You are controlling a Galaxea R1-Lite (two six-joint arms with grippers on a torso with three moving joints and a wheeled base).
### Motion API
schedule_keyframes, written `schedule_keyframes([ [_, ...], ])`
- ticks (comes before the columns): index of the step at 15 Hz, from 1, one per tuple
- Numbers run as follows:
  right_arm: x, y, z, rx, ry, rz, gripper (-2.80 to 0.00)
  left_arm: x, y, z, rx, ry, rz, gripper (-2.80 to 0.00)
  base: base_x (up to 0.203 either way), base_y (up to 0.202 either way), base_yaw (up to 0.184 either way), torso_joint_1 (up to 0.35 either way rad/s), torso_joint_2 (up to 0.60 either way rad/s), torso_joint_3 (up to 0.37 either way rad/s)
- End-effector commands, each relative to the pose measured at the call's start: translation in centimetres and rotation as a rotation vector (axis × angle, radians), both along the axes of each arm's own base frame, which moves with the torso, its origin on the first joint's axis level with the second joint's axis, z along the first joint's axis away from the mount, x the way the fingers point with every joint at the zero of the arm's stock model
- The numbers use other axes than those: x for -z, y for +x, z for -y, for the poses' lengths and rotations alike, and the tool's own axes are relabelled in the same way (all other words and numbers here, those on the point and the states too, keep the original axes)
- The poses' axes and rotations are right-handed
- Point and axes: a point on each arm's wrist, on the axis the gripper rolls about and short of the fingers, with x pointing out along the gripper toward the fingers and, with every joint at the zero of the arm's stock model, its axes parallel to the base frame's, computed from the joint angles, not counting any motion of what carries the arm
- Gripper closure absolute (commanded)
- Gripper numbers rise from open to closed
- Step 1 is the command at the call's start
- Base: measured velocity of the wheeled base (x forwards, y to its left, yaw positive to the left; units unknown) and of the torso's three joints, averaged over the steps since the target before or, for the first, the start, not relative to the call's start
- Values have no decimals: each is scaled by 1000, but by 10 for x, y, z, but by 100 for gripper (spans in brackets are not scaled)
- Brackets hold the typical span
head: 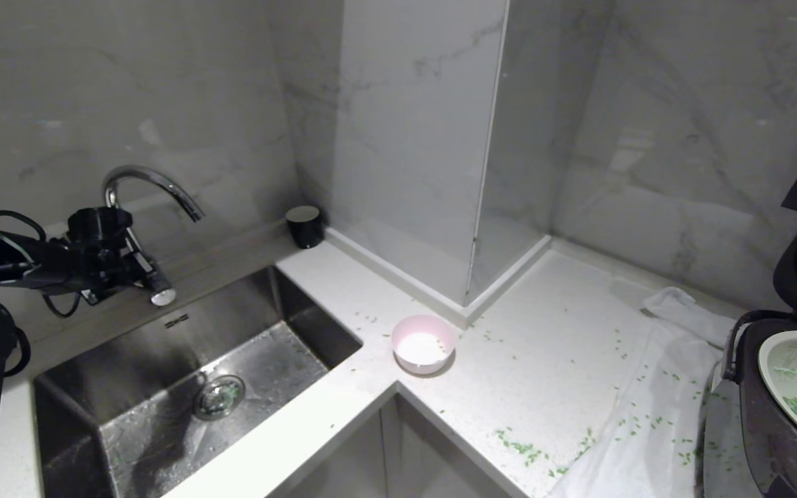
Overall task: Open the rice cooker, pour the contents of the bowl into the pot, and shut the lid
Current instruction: Turn on the tap
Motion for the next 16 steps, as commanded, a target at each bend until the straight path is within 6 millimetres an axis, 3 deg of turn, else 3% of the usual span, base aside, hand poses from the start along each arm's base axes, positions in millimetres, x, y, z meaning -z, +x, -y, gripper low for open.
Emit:
schedule_keyframes([
  [1,0,0,0,-1,-1,0,0,-3,-1,0,-3,-2,6,0,0,0,0,0,0,0],
  [16,0,0,0,-1,-1,1,0,-2,-4,5,13,-21,-38,0,0,0,0,0,0,0],
])
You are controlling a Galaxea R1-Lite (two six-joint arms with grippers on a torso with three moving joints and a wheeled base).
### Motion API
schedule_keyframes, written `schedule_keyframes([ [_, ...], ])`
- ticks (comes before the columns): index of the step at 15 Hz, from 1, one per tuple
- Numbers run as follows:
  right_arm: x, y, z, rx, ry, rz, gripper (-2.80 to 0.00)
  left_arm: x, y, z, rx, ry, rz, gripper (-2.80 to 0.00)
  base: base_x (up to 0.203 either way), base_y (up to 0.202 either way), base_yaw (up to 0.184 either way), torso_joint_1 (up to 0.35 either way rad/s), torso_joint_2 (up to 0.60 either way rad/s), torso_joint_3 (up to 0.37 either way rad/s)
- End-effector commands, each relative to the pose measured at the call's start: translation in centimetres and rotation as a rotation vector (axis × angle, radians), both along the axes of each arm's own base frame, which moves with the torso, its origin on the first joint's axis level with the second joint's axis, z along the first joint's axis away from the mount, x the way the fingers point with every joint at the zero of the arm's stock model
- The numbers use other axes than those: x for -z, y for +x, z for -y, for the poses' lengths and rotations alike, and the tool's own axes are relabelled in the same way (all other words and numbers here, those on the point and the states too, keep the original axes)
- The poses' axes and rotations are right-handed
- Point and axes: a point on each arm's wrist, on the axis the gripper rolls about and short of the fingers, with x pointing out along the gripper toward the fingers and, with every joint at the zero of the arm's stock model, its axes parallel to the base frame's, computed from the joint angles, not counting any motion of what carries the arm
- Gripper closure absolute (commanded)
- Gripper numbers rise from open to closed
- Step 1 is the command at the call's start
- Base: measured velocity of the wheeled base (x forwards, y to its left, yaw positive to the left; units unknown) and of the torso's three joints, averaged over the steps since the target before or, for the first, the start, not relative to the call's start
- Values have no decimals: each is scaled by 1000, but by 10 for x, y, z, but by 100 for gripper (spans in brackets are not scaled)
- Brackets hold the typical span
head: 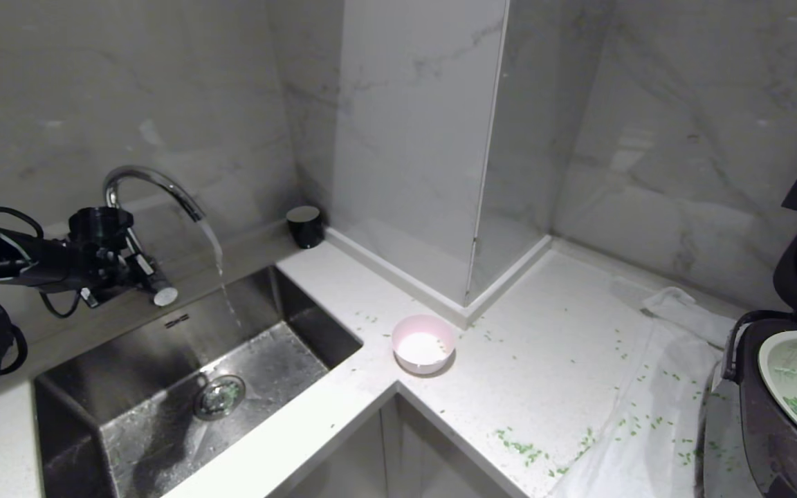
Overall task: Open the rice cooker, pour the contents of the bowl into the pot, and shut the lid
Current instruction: Turn on the tap
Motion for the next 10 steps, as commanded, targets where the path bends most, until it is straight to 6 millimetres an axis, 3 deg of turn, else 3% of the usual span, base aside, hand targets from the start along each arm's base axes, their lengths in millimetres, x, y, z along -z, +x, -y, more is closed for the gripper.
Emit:
schedule_keyframes([
  [1,0,0,0,-1,-1,-1,0,0,0,-1,-5,0,3,0,0,0,0,0,0,0],
  [10,0,0,0,-1,-1,-1,0,-2,5,-6,-13,4,9,0,0,0,0,0,0,0],
])
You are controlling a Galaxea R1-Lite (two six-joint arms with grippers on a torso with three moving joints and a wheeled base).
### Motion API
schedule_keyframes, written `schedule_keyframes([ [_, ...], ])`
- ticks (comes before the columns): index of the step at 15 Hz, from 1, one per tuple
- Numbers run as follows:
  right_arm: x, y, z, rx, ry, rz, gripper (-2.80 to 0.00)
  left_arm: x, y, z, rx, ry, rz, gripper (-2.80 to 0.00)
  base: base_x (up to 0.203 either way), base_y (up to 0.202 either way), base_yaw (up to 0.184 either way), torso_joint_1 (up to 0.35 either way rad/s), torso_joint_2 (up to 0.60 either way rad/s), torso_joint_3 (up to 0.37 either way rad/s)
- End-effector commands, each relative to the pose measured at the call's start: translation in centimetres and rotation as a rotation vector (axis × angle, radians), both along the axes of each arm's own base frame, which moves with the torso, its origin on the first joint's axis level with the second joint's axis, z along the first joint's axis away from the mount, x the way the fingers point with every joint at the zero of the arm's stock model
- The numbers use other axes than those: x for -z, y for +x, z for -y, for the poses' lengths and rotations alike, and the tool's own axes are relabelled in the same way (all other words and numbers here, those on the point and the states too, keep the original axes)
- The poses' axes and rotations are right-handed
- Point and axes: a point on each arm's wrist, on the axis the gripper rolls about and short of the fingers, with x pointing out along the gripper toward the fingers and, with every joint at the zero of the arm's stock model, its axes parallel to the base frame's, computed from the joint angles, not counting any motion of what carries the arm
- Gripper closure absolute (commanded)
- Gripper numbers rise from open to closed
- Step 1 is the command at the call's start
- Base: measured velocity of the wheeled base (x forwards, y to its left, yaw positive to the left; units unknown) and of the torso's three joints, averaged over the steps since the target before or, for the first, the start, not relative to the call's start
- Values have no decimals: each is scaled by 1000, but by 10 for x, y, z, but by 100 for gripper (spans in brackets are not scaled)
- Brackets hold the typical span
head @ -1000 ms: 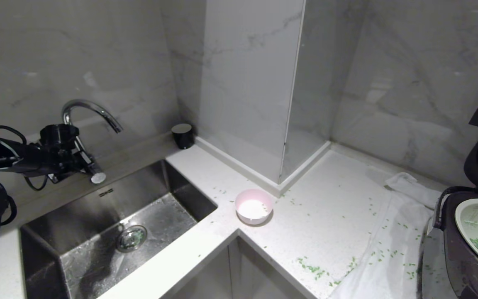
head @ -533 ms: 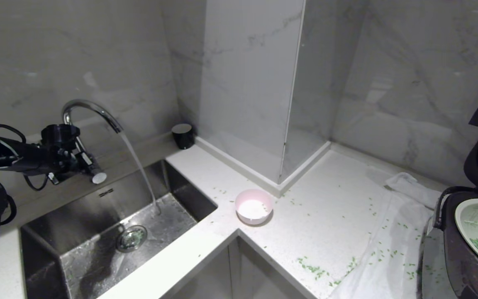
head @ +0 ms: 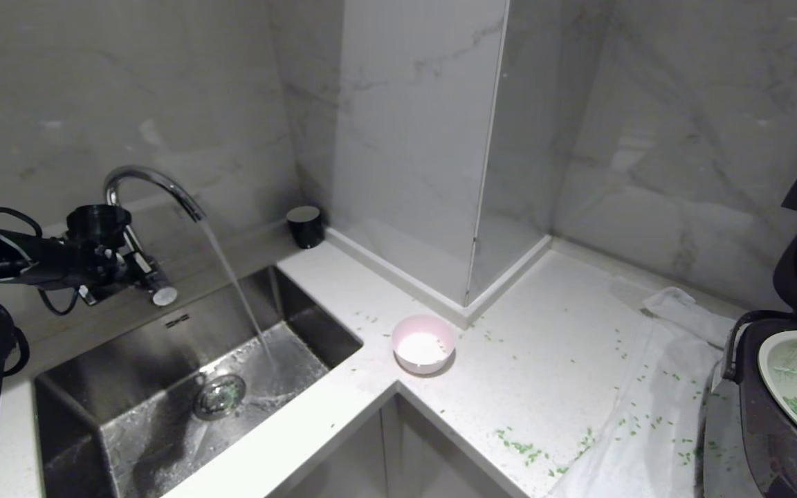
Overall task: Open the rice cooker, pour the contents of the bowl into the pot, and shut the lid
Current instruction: Turn on the tap
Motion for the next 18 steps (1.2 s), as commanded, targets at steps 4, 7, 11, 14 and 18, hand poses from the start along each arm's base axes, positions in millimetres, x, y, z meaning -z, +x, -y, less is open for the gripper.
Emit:
schedule_keyframes([
  [4,0,0,0,-1,-1,1,0,4,2,0,-7,0,0,0,0,0,0,0,0,0],
  [7,0,0,0,-1,-1,1,0,4,2,0,-7,0,-2,0,0,0,0,0,0,0],
  [11,0,0,0,-1,-1,0,0,4,2,0,-7,0,-1,0,0,0,0,0,0,0],
  [14,0,0,0,-1,-1,-1,0,4,2,-1,-10,1,-1,0,0,0,0,0,0,0],
  [18,0,0,0,-1,-1,1,0,2,1,-1,-9,2,2,0,0,0,0,0,0,0],
])
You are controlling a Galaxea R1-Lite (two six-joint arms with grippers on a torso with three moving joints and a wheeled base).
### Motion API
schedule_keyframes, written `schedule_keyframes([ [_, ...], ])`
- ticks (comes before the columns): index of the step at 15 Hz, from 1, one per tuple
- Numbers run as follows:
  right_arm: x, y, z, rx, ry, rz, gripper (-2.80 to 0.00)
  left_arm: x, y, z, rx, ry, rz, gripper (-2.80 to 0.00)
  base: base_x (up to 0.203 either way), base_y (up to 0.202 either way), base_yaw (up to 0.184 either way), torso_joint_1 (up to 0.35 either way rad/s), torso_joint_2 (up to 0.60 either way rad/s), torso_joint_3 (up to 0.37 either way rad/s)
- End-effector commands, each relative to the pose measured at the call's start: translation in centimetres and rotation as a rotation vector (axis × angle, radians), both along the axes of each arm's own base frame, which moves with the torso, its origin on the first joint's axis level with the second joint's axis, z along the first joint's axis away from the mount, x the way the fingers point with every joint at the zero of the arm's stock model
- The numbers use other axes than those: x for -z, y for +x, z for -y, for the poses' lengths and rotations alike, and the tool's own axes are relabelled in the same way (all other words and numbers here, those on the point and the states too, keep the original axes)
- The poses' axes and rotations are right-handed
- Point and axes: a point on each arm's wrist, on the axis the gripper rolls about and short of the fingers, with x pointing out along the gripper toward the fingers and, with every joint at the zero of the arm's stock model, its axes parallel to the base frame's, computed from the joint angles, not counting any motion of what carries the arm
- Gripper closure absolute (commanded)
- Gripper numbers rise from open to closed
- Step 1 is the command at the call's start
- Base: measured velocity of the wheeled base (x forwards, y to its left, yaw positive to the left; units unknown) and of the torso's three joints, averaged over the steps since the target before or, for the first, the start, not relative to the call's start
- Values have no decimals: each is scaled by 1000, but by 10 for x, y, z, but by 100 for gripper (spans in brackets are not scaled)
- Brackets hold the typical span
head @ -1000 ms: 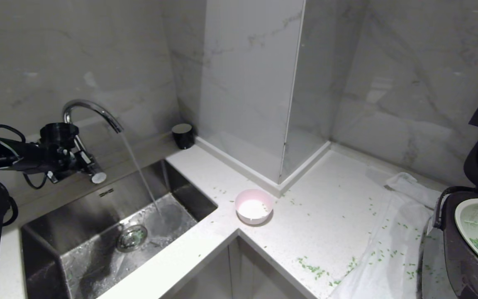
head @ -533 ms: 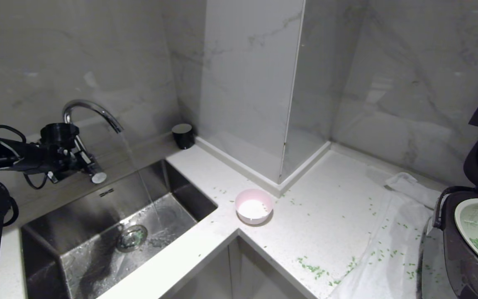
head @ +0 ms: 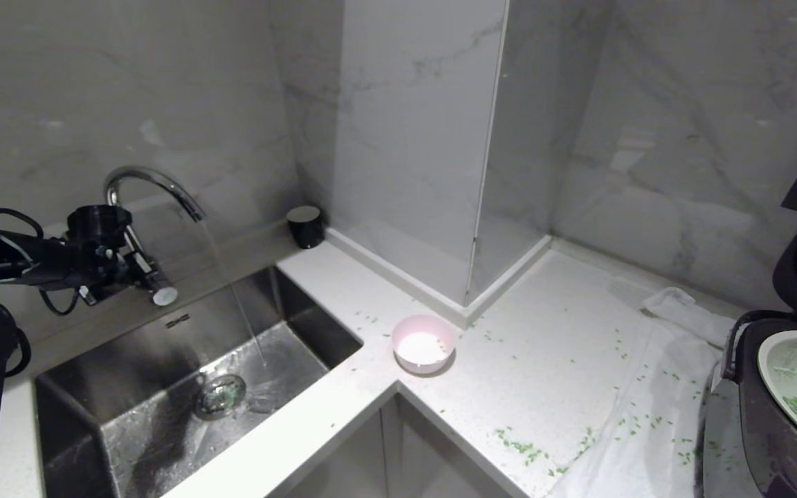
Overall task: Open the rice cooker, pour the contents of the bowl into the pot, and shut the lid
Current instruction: Turn on the tap
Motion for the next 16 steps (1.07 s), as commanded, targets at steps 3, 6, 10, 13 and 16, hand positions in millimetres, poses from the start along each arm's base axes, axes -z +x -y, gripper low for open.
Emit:
schedule_keyframes([
  [3,0,0,0,-1,-1,1,0,-1,0,1,-2,2,0,-280,0,0,0,0,0,0],
  [6,0,0,0,-1,-1,1,0,-4,0,2,-1,2,7,-280,0,0,0,0,0,0],
  [10,0,0,0,-1,-1,1,0,-7,-2,3,-1,-2,9,-280,0,0,0,0,0,0],
  [13,0,0,0,-1,-1,1,0,-18,-15,15,0,-32,7,-280,0,0,0,0,0,0],
  [16,0,0,0,-1,-1,0,0,-12,-39,35,20,-67,-77,-280,0,0,0,0,0,0],
])
